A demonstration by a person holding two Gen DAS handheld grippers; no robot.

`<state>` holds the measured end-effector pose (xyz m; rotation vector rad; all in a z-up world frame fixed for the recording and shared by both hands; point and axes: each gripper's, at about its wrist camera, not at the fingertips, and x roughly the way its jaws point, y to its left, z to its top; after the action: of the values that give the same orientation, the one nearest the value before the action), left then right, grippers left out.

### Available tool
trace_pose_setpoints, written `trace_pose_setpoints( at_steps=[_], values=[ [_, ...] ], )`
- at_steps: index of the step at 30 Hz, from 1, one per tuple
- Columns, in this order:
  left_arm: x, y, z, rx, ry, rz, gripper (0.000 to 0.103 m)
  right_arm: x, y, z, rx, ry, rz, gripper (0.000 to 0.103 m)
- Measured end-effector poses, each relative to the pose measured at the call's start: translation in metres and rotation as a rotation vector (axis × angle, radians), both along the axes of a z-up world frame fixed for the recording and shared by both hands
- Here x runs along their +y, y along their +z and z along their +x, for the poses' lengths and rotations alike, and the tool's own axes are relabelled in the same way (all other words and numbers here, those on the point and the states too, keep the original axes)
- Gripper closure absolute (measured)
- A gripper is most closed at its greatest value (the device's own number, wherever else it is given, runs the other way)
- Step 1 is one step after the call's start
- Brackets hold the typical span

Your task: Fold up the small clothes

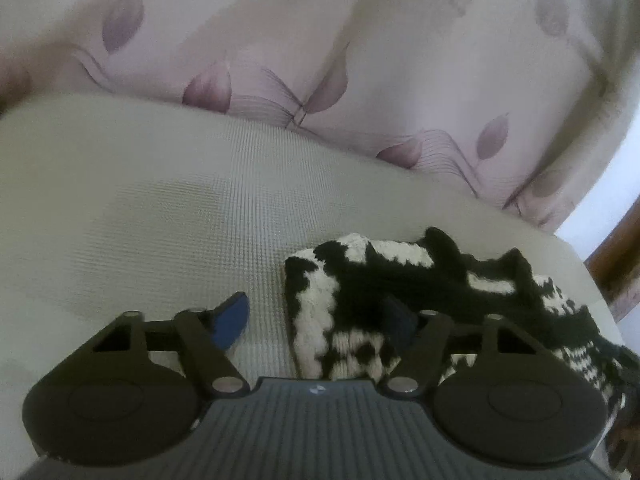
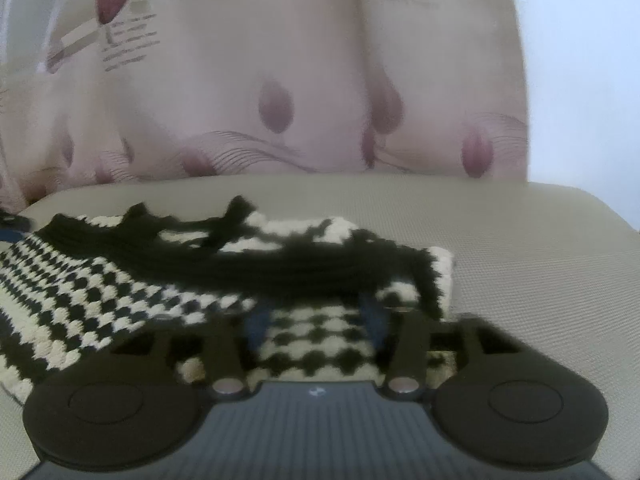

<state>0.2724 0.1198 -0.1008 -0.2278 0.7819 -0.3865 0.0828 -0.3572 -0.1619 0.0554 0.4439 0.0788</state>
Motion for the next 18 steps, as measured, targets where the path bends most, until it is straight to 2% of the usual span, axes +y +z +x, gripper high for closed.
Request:
trace_pose_setpoints(
  at_steps=[1,3,5,8,9,10,11,13,14,16,17,18],
  values=[
    [-0.003,-0.003,0.006,0.009,-0.017,-0.015,0.04,0.003,0.0,0.001,0.005,0.011,-0.015,0.029],
    [-0.011,-0.007,0.009,0.006,-0.037,-0.016,0.071,0.007,-0.001,0.001,0.008,0.01,-0.035,0.028],
    [-0.018,-0.006,0.004,-0.033,-0.017,0.017,0.08,0.006,-0.001,0.001,0.006,0.013,-0.023,0.028],
    [-0.015,-0.003,-0.009,-0.075,0.058,0.061,0.082,0.004,-0.001,0.001,0.001,0.017,-0.005,0.028],
    [-0.011,-0.004,-0.012,-0.082,0.076,0.066,0.091,0.003,-0.001,0.001,0.002,0.016,-0.008,0.028],
    [-0.006,-0.008,-0.013,-0.083,0.115,0.097,0.091,0.003,-0.001,0.001,0.003,0.016,-0.01,0.028],
    [0.0,-0.014,-0.011,-0.072,0.131,0.081,0.091,0.003,-0.001,0.001,0.004,0.016,-0.01,0.028],
    [0.016,-0.02,-0.014,-0.069,0.128,-0.048,0.092,0.003,-0.001,0.0,0.002,0.016,-0.007,0.028],
    [0.019,-0.021,-0.017,-0.079,0.128,-0.074,0.092,0.002,-0.001,0.0,0.001,0.018,-0.004,0.028],
    [0.017,-0.022,-0.025,-0.12,0.135,-0.065,0.092,0.001,-0.001,0.0,-0.004,0.018,0.009,0.028],
    [0.017,-0.021,-0.028,-0.138,0.138,-0.059,0.087,-0.001,0.0,-0.003,-0.018,0.012,0.019,0.028],
    [0.016,-0.019,-0.029,-0.146,0.138,-0.053,0.076,-0.003,0.002,-0.007,-0.039,-0.001,0.035,0.028]
  ],
)
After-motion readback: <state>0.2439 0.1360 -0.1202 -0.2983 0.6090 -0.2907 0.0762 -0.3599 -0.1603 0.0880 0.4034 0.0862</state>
